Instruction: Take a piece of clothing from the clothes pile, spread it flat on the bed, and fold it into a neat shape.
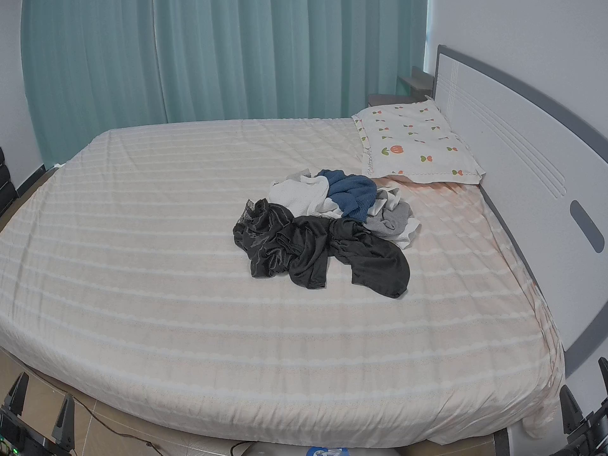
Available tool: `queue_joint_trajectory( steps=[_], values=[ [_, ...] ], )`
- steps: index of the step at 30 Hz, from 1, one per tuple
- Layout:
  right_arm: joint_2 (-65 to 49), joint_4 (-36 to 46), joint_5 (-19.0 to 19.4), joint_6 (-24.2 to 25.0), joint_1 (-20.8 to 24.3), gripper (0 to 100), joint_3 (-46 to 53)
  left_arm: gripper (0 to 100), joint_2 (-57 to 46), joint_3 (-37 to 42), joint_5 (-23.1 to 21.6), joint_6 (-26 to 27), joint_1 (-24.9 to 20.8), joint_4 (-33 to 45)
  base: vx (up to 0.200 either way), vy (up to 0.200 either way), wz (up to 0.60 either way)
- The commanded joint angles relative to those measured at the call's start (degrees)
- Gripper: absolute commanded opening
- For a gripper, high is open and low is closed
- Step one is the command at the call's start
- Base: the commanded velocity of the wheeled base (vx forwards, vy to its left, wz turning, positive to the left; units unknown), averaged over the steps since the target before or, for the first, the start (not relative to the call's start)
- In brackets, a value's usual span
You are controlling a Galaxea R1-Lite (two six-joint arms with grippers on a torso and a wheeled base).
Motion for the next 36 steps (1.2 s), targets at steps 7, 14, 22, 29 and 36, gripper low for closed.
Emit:
queue_joint_trajectory(
  steps=[7,14,22,29,36],
  values=[
    [10.1,-1.7,0.7,4.2,-0.1,100,-13.0,100,-0.9,1.0,-0.2,0.1,0.0,-0.1,0.000,0.000,0.00],
    [38.3,-7.2,8.7,9.6,1.9,100,-17.2,100,-0.6,0.0,-2.7,1.5,-0.1,-1.0,0.000,0.000,0.00],
    [71.7,-20.3,8.0,11.7,6.5,100,-28.5,100,14.5,-17.4,-3.9,-2.7,0.1,-3.4,0.000,0.000,0.00],
    [94.6,-26.7,1.6,22.0,9.1,100,-41.2,100,26.6,-12.3,-4.7,-3.4,-0.4,-4.9,0.000,0.000,0.00],
    [107.3,-26.5,-1.0,27.4,11.7,100,-51.0,100,34.7,-12.4,-7.1,-5.7,-3.8,-7.0,0.000,0.000,0.00]
  ],
)
